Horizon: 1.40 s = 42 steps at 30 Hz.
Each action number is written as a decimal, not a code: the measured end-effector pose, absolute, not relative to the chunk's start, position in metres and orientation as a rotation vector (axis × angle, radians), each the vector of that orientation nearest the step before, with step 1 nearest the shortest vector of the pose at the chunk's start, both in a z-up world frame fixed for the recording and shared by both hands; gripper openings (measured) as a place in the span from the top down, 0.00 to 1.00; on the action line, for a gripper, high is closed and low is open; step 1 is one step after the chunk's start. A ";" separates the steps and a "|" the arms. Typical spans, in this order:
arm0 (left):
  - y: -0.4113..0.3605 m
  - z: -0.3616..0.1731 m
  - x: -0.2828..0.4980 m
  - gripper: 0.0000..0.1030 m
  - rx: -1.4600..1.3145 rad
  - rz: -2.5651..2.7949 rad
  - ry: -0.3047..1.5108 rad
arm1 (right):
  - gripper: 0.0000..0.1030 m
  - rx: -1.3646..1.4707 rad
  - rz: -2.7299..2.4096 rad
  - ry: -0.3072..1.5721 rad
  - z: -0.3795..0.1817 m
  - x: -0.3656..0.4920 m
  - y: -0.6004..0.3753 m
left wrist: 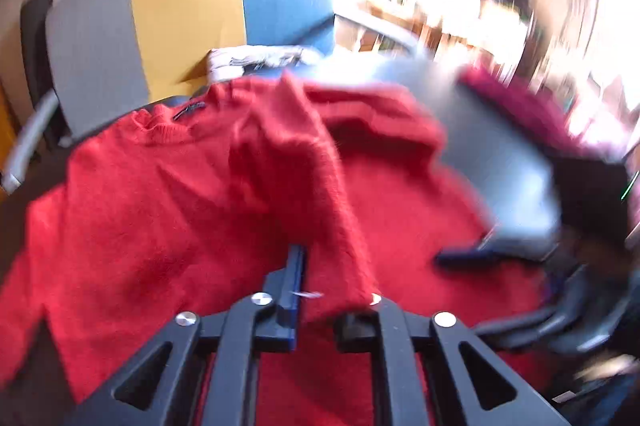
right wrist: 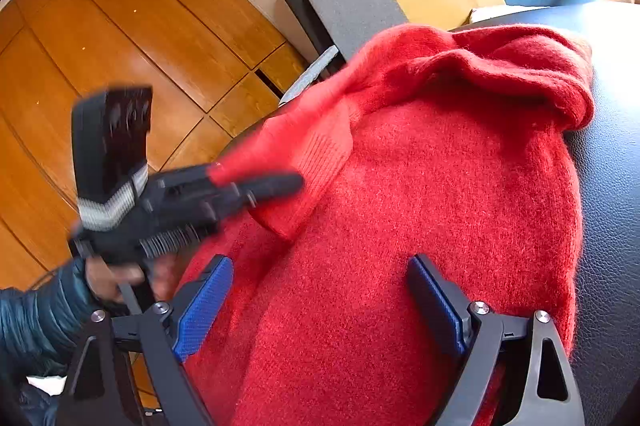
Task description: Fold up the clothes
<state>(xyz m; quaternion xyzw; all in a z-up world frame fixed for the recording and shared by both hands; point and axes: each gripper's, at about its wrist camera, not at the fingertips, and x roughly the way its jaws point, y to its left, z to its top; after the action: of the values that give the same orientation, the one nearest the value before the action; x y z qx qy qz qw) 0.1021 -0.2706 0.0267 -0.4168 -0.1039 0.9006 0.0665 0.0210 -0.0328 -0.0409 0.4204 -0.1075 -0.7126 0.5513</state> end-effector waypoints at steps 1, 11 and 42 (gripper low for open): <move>-0.281 0.038 0.102 0.94 -1.211 2.678 -0.421 | 0.11 0.993 -1.683 -0.256 -0.041 0.021 -0.033; -0.374 0.128 0.116 0.94 -0.888 2.494 -0.984 | 0.10 0.986 -1.676 -0.261 -0.044 0.019 -0.035; -0.411 -0.007 0.205 0.94 -1.184 2.580 -1.009 | 0.08 0.990 -1.832 0.583 -0.009 -0.106 -0.134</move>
<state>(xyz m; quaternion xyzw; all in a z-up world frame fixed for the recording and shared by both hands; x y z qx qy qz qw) 0.2046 -0.4111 -0.0071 -0.3921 -0.3341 0.8546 0.0645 -0.1064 -0.1341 -0.0092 0.4040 0.2379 -0.7476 0.4703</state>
